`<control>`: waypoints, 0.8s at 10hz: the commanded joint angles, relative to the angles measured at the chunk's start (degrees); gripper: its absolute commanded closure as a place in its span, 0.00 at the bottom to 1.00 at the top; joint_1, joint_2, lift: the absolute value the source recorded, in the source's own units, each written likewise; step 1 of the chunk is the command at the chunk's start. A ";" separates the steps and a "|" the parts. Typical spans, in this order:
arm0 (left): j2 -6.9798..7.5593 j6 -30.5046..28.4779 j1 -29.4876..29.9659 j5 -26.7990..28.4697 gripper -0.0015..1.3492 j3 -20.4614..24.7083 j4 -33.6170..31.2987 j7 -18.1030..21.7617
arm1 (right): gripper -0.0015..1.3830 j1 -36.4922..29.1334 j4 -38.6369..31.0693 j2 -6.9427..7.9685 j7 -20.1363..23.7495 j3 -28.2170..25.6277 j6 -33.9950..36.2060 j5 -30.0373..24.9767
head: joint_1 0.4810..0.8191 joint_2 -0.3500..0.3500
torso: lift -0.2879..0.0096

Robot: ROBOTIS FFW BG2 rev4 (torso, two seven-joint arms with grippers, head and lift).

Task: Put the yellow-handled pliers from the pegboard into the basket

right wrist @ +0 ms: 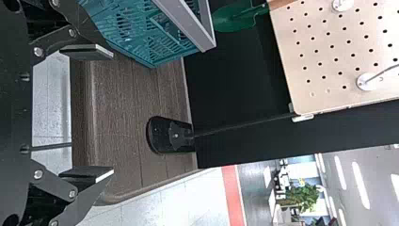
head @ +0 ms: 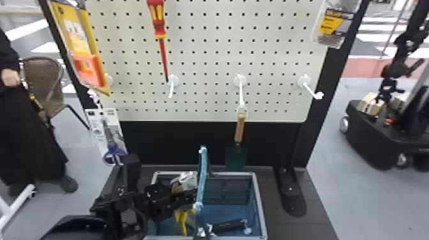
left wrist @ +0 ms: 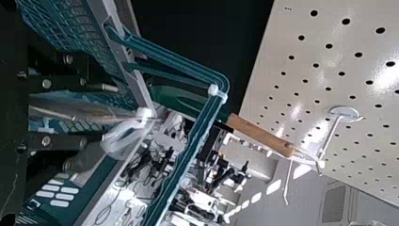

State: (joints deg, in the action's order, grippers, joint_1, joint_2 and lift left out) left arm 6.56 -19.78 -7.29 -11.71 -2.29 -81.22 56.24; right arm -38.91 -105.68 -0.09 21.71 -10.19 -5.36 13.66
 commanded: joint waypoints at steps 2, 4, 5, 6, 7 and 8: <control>-0.06 2.91 -0.31 0.28 0.08 0.80 0.00 -0.16 | 0.29 0.00 0.00 0.14 0.00 0.00 0.00 0.05 | 0.20 0.50 | 0.63; -0.06 3.70 -0.31 0.28 0.14 1.15 0.00 -0.34 | 0.29 0.12 0.00 0.14 0.00 0.18 0.00 0.05 | 0.20 0.50 | 0.63; -0.06 4.05 -0.31 0.28 0.14 1.15 0.00 -0.43 | 0.29 0.12 0.14 0.14 0.00 0.26 0.00 0.05 | 0.20 0.50 | 0.63; -0.06 4.40 -0.44 0.28 0.14 1.24 0.00 -0.52 | 0.29 0.24 0.14 0.14 0.00 0.26 0.00 0.05 | 0.20 0.50 | 0.63; -0.06 4.49 -0.44 0.28 0.14 1.33 0.00 -0.52 | 0.29 0.37 0.14 0.14 0.00 0.26 0.00 0.05 | 0.20 0.50 | 0.63; -0.06 4.58 -0.44 0.28 0.14 1.33 0.00 -0.60 | 0.29 0.24 0.14 0.14 0.00 0.26 0.00 0.05 | 0.20 0.50 | 0.63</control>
